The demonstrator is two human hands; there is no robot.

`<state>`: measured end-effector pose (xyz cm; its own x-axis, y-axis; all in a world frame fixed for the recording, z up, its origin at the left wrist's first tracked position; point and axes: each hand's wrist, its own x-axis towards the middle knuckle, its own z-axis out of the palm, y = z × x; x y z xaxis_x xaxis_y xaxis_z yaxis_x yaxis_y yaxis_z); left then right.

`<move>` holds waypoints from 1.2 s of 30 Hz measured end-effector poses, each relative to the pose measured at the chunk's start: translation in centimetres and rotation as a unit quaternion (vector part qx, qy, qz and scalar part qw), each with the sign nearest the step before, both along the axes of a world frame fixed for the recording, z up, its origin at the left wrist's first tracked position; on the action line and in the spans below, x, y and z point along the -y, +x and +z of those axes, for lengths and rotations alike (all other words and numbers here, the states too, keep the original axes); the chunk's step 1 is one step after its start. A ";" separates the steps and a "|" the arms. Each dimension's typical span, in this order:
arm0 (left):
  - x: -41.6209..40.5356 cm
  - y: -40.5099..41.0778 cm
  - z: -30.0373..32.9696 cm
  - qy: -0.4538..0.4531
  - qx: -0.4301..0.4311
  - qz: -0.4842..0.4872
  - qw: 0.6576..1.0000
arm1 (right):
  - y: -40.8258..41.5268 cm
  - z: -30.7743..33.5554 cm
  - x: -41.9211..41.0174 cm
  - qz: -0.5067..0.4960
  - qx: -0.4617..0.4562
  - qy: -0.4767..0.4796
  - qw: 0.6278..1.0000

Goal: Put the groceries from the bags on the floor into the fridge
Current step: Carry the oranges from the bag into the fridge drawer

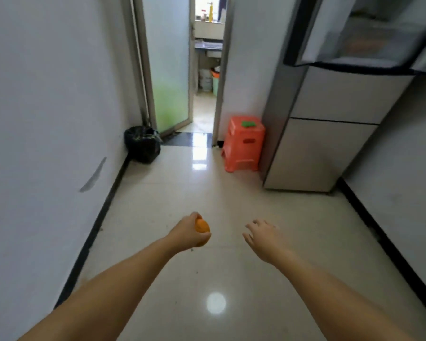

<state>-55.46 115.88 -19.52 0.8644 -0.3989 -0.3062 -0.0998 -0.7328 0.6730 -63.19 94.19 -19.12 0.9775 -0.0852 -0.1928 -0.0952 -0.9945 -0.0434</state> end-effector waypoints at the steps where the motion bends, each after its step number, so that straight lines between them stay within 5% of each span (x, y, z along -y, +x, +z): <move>1: 4.2 -1.2 0.3 0.002 0.007 -0.035 0.999 | -2.2 0.2 3.5 -0.026 0.007 -0.005 1.000; 10: 36.4 -15.3 2.8 -0.002 0.055 -0.264 0.963 | -22.5 2.1 30.6 -0.183 0.005 -0.062 0.981; 15: 47.4 -17.9 5.0 0.013 0.098 -0.323 0.941 | -26.6 3.7 41.8 -0.244 -0.011 -0.087 0.966; 27: 67.3 -1.7 7.8 0.001 0.147 -0.293 0.945 | -8.6 7.8 58.5 -0.148 0.131 -0.095 0.976; 36: 85.5 14.4 18.2 -0.041 0.231 -0.288 0.928 | 6.7 17.5 76.8 -0.190 0.194 -0.087 0.959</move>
